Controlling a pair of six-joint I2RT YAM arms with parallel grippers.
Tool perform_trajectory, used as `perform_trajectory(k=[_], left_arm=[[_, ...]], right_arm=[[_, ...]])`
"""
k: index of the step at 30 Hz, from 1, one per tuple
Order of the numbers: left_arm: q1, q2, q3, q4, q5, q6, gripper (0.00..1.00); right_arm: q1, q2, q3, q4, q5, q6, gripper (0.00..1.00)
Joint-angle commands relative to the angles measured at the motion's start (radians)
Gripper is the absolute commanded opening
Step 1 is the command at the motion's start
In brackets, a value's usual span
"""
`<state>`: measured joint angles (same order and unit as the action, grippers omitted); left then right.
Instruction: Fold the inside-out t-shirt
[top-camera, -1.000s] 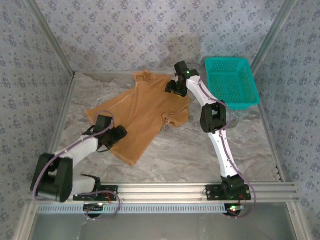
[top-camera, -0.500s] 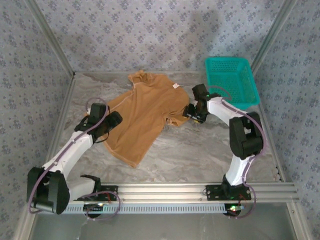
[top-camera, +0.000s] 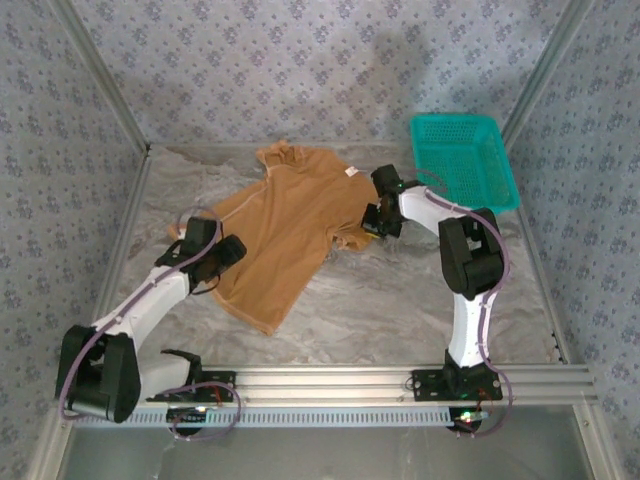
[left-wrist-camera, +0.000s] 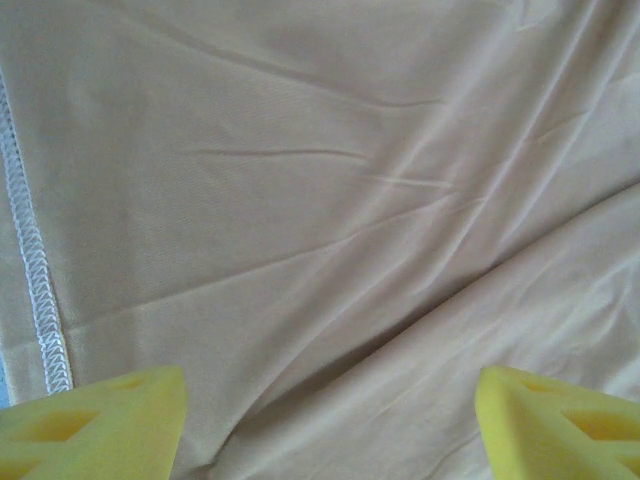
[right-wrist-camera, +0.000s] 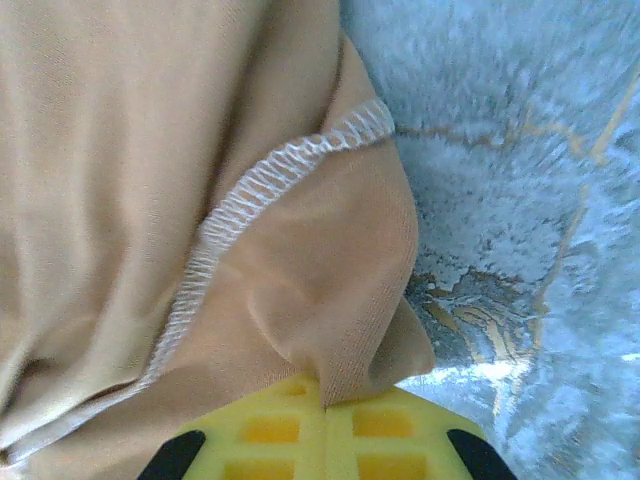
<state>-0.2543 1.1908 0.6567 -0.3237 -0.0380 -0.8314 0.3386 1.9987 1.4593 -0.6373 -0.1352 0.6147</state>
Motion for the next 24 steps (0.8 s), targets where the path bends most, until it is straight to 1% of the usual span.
perform_trajectory(k=[1, 5, 7, 9, 10, 11, 12, 13, 14, 17, 18, 21, 23, 24], left_arm=[[-0.005, 0.014, -0.031, 0.04, 0.018, -0.001, 0.75], [-0.037, 0.009, -0.049, 0.051, 0.015, -0.015, 0.75], [-0.048, 0.006, -0.05, 0.054, 0.016, -0.02, 0.75], [-0.056, 0.004, -0.051, 0.057, 0.016, -0.025, 0.75], [-0.059, 0.004, -0.051, 0.059, 0.016, -0.027, 0.75], [-0.059, 0.006, -0.052, 0.06, 0.016, -0.026, 0.76], [-0.059, 0.009, -0.052, 0.058, 0.016, -0.026, 0.76], [-0.059, 0.011, -0.049, 0.052, 0.016, -0.022, 0.76], [-0.059, 0.01, -0.045, 0.042, 0.015, -0.018, 0.75], [-0.059, -0.004, -0.022, 0.008, 0.004, 0.007, 0.76], [-0.058, -0.006, -0.009, -0.002, -0.003, 0.022, 0.76], [-0.056, 0.019, 0.056, -0.023, -0.005, 0.079, 0.77], [-0.05, 0.075, 0.113, -0.025, 0.016, 0.125, 0.77], [-0.044, 0.12, 0.145, -0.022, 0.031, 0.147, 0.78]], right_arm=[[-0.01, -0.018, 0.196, -0.293, 0.102, -0.166, 0.0], [-0.01, -0.007, 0.417, -0.536, 0.27, -0.269, 0.0], [-0.001, 0.001, 0.487, -0.6, 0.361, -0.291, 0.0], [0.014, 0.013, 0.53, -0.617, 0.438, -0.308, 0.0], [0.022, 0.024, 0.542, -0.624, 0.458, -0.309, 0.19], [0.031, 0.036, 0.549, -0.629, 0.479, -0.31, 0.43], [0.041, 0.055, 0.559, -0.644, 0.512, -0.296, 0.59], [0.052, 0.075, 0.571, -0.672, 0.54, -0.264, 0.67], [0.062, 0.092, 0.58, -0.692, 0.57, -0.246, 0.71], [0.092, 0.127, 0.602, -0.713, 0.636, -0.194, 0.77], [0.105, 0.131, 0.608, -0.704, 0.635, -0.183, 0.77], [0.152, 0.125, 0.598, -0.631, 0.559, -0.153, 0.77], [0.176, 0.111, 0.553, -0.521, 0.425, -0.132, 0.77], [0.177, 0.103, 0.512, -0.446, 0.33, -0.121, 0.77]])
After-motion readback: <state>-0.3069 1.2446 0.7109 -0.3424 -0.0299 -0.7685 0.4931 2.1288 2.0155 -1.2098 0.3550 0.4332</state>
